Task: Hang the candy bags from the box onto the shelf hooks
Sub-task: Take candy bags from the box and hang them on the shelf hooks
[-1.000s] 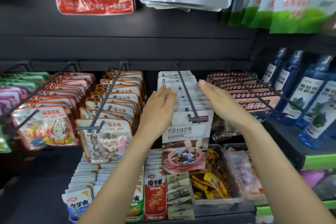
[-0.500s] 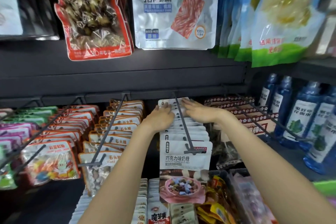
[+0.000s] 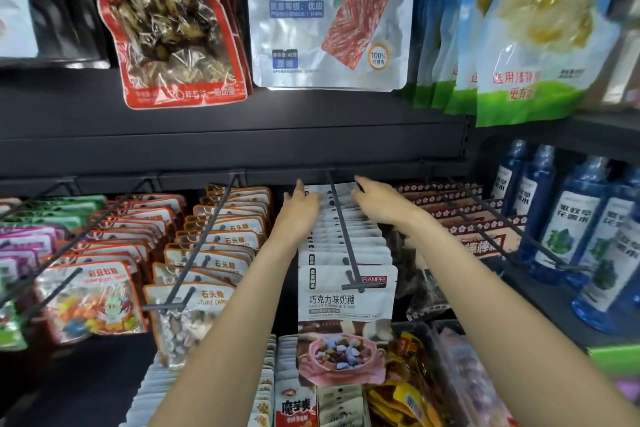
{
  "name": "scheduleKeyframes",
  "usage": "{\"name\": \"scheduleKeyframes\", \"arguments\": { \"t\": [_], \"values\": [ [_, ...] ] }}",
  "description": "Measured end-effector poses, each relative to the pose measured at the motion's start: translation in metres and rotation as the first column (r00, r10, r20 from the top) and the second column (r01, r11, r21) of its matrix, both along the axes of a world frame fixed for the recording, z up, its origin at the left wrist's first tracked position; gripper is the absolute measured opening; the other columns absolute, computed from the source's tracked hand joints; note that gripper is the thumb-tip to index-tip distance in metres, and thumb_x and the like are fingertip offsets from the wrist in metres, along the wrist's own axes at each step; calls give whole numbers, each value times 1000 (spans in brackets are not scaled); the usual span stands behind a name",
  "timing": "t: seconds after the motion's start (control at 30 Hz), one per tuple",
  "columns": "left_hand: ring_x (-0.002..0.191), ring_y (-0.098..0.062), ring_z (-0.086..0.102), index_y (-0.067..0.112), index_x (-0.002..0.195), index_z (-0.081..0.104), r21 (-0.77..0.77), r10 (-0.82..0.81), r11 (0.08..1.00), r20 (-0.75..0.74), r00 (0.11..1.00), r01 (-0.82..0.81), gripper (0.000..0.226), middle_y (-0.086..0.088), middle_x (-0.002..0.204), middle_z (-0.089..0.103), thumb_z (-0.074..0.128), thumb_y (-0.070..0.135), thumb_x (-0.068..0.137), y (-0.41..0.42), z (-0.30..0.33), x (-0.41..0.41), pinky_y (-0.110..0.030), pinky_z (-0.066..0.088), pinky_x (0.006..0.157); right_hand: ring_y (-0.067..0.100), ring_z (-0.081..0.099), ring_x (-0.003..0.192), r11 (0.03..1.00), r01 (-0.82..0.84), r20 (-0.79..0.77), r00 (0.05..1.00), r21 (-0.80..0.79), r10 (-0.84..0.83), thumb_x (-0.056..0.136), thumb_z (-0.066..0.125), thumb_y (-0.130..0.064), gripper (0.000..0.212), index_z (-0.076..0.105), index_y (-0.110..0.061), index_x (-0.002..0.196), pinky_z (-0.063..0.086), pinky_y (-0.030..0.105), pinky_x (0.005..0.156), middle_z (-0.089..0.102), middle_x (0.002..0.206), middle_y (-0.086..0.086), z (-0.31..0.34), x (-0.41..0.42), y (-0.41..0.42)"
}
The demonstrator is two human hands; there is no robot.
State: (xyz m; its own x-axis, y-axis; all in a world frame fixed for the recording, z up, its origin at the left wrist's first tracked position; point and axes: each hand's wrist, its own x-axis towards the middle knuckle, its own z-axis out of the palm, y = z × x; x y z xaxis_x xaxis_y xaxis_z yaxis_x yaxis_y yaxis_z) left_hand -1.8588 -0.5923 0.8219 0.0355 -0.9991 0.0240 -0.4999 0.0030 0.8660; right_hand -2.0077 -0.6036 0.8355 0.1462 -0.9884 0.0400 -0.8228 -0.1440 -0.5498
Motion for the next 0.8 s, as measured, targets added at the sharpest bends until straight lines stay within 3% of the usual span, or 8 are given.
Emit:
{"name": "scheduleKeyframes", "arguments": {
  "t": [0.1,0.23,0.3,0.37,0.47,0.6,0.7,0.8],
  "values": [
    [141,-27,31,14,147,34,71,-9,997,-116,993,17,51,-12,152,35,34,29,98,-6,-7,-2,-44,27,115,24,24,145,1000,-3,0,1000,22,3,104,34,-18,51,20,-7,152,23,25,111,20,160,9,-4,8,-3],
    [121,-29,50,10,123,56,44,29,999,-175,984,-22,33,-12,131,54,37,24,99,-3,-8,-1,-46,38,106,28,44,129,998,53,-56,997,-15,-54,98,38,-9,44,43,-4,141,38,27,94,45,144,16,-8,8,-3],
    [117,-30,54,13,107,60,38,48,998,-229,972,-40,25,-14,126,58,38,23,97,-5,-11,1,-48,40,104,28,44,130,998,46,-61,997,-50,-49,98,39,-8,44,45,-5,141,37,27,97,46,145,15,-10,5,-3],
    [115,-28,57,15,114,60,16,41,999,-260,965,-38,32,-12,127,59,40,29,93,-4,-14,3,-48,43,103,26,36,138,999,13,-57,998,-46,-15,100,38,-10,47,36,-7,147,32,27,106,37,152,13,-14,4,-1],
    [128,-25,49,20,144,41,24,1,1000,-258,966,6,64,-8,143,48,39,42,83,-3,-12,4,-46,38,109,26,25,144,999,-33,-77,997,-1,32,103,32,-17,50,24,-9,152,25,29,111,23,158,13,-15,5,-2],
    [148,-20,9,17,152,22,-81,-7,997,-122,993,-2,53,-4,161,12,33,23,101,-8,-5,5,-37,12,119,24,8,149,998,-22,-40,999,-62,20,104,31,-19,53,17,-12,154,10,31,118,6,162,11,-10,6,-11],
    [149,-20,4,16,151,24,-109,-35,993,37,999,38,49,-4,161,6,28,23,103,-18,-4,2,-35,8,119,20,4,150,997,-45,-69,997,-67,40,104,29,-18,52,16,-10,154,5,29,119,2,163,6,-7,8,-19],
    [149,-21,3,11,152,21,-46,-88,994,219,972,100,50,-4,161,8,23,23,103,-30,-10,0,-41,8,120,19,3,150,998,-45,-45,998,48,48,105,24,-16,50,14,-2,152,3,27,120,6,161,14,-6,14,-23]
  ]
}}
